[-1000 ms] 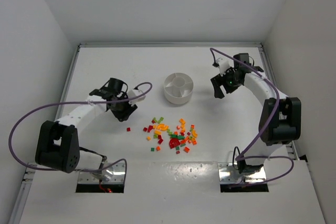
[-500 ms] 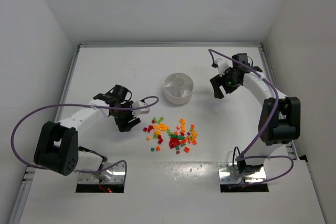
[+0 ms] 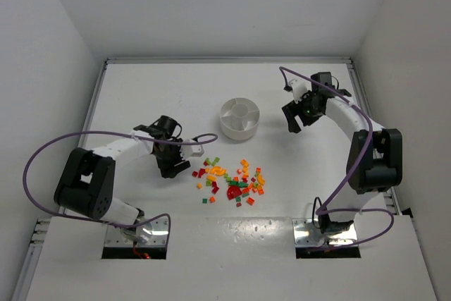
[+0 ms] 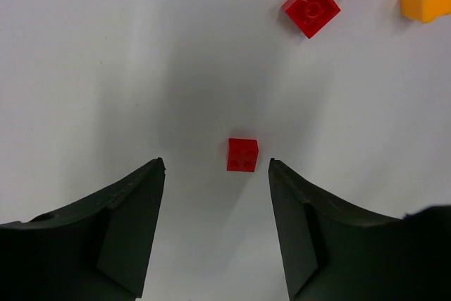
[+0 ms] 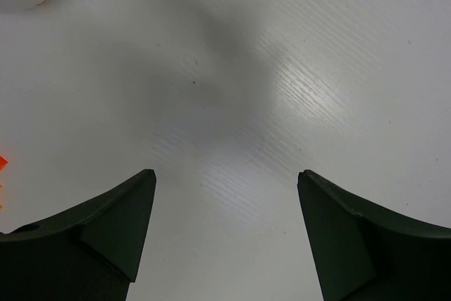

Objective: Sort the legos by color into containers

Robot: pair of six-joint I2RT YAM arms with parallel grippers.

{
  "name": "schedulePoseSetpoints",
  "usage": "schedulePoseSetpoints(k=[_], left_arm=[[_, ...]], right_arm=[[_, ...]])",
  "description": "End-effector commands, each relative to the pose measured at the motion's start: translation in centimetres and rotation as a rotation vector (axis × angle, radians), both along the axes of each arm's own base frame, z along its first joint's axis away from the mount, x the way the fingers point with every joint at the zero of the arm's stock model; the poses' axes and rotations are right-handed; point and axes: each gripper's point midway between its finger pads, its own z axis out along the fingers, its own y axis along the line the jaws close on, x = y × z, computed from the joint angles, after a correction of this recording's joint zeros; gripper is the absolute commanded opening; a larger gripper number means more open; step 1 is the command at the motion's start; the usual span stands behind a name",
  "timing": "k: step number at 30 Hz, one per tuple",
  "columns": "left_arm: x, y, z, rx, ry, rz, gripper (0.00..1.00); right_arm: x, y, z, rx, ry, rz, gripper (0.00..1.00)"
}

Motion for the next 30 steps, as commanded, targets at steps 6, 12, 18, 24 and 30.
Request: schedulePoseSetpoints(k=[6,12,18,24,30], left_arm=[[-0.2,-0.6,-1.3,0.018,-0.021,-0.061,0.58],[-1.2,-0.3,-2.4,0.032,-0.008,-0.068,0.50],[-1.3,-0.3,-2.9,0.044,-0.031,-0.073,0.32],[0.0,-0.9,-1.3,0.024,-0.070,-0.053,0.10],[6.2,-6.5,7.7,-0.229,-0.200,0.035,0.04]], right_arm=[[0.9,-0.2,0.5,-0.021,-0.046,0.007,0.82],[0.9,-0.6,0.1,-0.046,-0.038,-0.005,0.82],[0.9,-0.6,0.1,-0.046,-0.038,-0.005,0.82],[1.1,-0.6,0.2,-0.045,-0.047,-0.004,0.82],[0.8,0.2,0.7,0.001,-0.053,0.009,0.82]])
